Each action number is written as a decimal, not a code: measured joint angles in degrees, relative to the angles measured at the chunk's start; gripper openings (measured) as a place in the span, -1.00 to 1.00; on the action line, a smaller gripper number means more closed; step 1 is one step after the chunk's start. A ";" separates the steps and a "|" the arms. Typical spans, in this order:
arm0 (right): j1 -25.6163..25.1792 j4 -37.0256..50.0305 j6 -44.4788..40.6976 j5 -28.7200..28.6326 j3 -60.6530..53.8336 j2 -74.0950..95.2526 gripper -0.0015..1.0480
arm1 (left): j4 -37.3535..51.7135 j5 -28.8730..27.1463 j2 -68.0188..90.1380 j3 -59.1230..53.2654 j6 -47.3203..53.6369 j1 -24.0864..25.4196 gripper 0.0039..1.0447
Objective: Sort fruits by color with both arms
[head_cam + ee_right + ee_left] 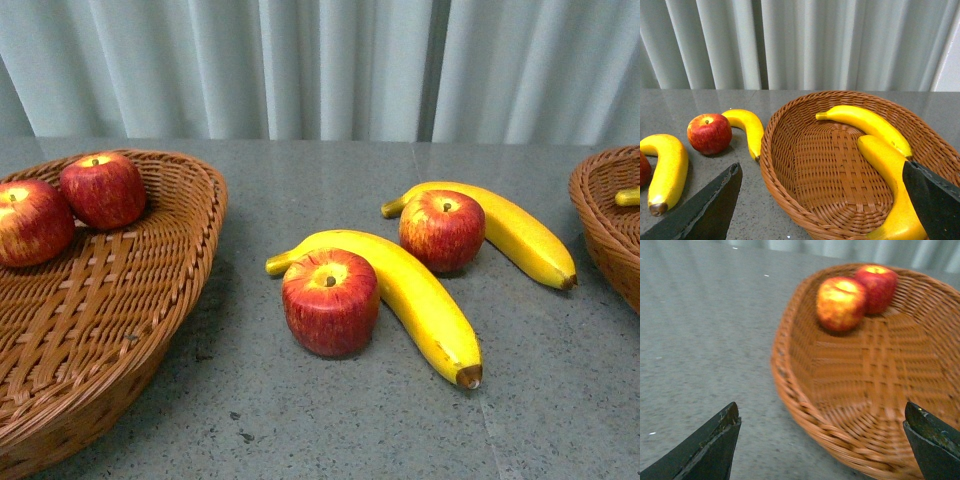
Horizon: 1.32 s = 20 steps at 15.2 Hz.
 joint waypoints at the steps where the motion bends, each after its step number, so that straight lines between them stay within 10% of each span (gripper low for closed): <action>1: 0.00 -0.09 0.02 0.09 0.00 0.00 0.87 | 0.57 -2.32 -0.35 0.35 -0.76 0.94 0.88; 7: 0.07 -0.07 0.02 0.04 0.00 0.00 0.87 | 30.23 16.65 30.58 14.99 5.27 12.13 0.88; 13: 0.07 -0.04 0.00 0.04 0.00 0.00 0.87 | 26.32 31.23 62.88 40.11 9.86 -4.72 0.88; 20: 0.07 -0.07 0.02 0.04 0.00 0.00 0.87 | 19.98 34.42 80.81 46.82 20.70 -15.93 0.88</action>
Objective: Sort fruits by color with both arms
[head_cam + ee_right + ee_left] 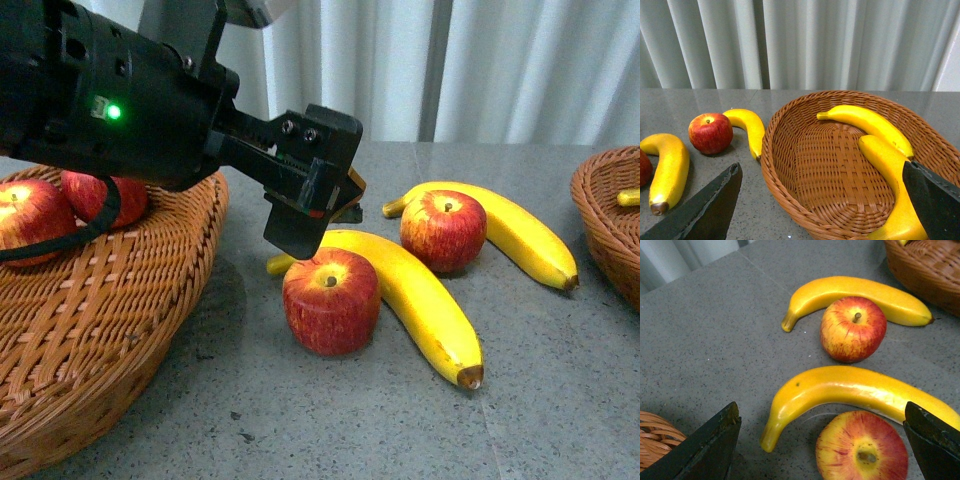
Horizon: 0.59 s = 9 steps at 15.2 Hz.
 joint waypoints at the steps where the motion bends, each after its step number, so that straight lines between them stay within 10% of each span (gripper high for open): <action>1: 0.00 0.00 0.00 0.02 0.00 0.00 0.87 | 0.50 0.02 1.73 0.48 0.72 -0.17 0.88; 9: 0.00 0.00 0.00 0.02 0.00 0.00 0.87 | 2.36 -0.61 7.91 0.68 5.75 -4.50 0.88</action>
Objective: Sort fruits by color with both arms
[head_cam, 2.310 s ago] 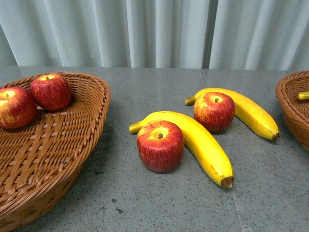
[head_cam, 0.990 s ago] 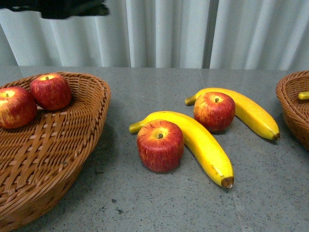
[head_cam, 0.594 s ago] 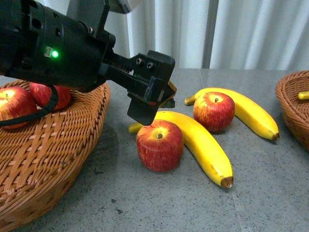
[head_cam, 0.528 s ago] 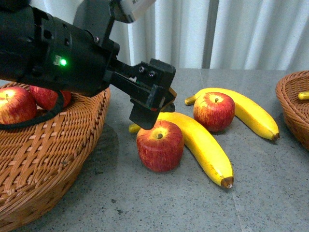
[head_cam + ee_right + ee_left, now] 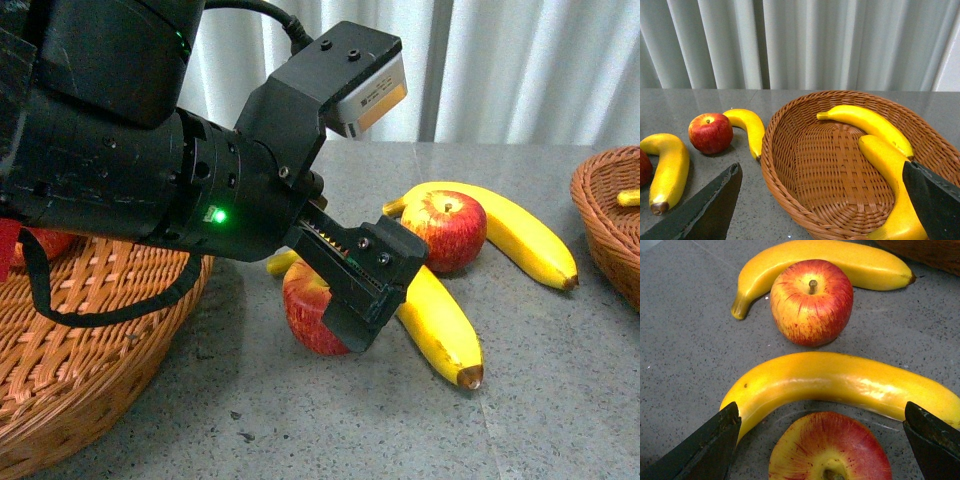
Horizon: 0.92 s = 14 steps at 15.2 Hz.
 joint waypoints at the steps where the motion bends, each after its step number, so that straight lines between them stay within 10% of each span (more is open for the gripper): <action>1: 0.00 0.00 -0.02 -0.02 0.00 0.00 0.87 | 0.37 -0.44 1.09 0.00 0.20 -0.50 0.88; 10: 0.00 0.00 0.00 -0.02 0.00 0.00 0.87 | -1.51 -1.90 4.09 -0.26 -0.15 -0.85 0.87; 11: 0.00 0.00 0.00 -0.02 0.00 0.00 0.87 | -0.85 -1.22 4.22 -0.28 -0.26 -0.87 0.50; 14: 0.00 0.00 0.00 -0.02 0.00 0.00 0.87 | -0.63 -0.63 4.15 -0.37 -0.50 -1.64 0.31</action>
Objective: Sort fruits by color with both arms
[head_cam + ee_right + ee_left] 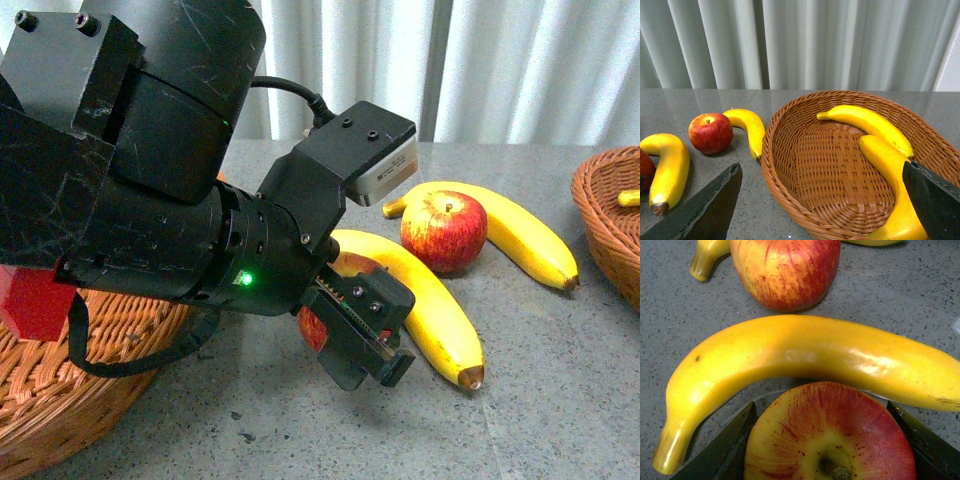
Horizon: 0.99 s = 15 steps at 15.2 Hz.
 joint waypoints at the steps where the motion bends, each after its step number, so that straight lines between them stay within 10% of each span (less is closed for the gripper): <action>1: 0.00 0.00 0.00 0.02 0.00 0.00 0.87 | -0.42 -0.04 -0.37 0.00 -0.07 -0.31 0.31; 8: 0.00 0.00 0.00 0.00 0.00 0.00 0.87 | -0.92 -9.81 -15.67 3.67 -4.85 3.54 0.31; 15: 0.00 0.02 0.00 0.00 0.00 0.00 0.87 | 2.19 -12.24 -20.00 -5.16 -16.90 22.67 0.31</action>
